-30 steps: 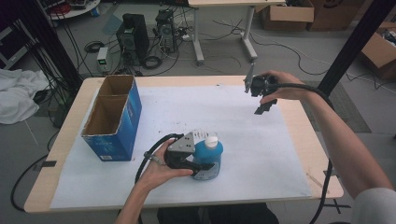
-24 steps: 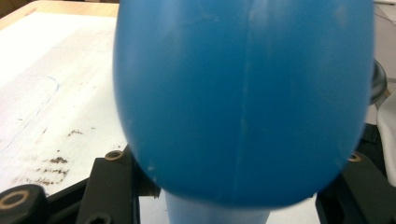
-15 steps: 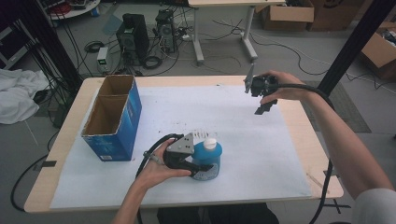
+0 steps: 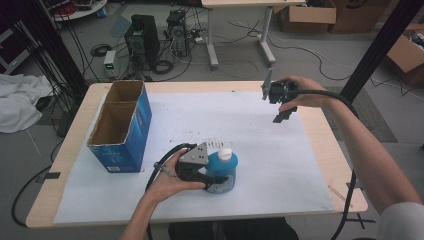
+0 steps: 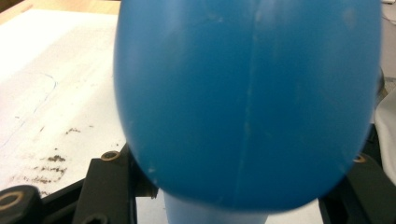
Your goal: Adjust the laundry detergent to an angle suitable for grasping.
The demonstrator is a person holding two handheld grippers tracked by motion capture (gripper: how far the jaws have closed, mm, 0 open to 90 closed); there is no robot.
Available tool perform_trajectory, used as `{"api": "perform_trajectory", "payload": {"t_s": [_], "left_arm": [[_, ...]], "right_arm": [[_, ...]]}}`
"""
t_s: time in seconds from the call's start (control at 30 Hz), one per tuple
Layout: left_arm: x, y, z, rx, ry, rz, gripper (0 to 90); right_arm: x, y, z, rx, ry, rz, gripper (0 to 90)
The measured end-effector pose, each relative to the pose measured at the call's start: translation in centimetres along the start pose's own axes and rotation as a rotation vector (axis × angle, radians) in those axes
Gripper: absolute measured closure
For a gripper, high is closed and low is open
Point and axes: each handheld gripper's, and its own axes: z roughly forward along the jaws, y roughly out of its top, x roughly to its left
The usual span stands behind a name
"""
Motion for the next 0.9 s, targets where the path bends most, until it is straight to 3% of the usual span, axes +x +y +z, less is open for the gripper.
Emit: {"api": "perform_trajectory", "payload": {"t_s": [0.4,0.9], "left_arm": [[-0.17,0.12,-0.11,0.023,-0.003,0.008,37.7],[0.01,0.0,-0.3,0.055,0.014,-0.013,29.7]], "right_arm": [[0.06,0.25,0.05,-0.002,0.003,-0.003,18.6],[0.1,0.25,0.08,-0.001,0.002,-0.007,18.6]]}}
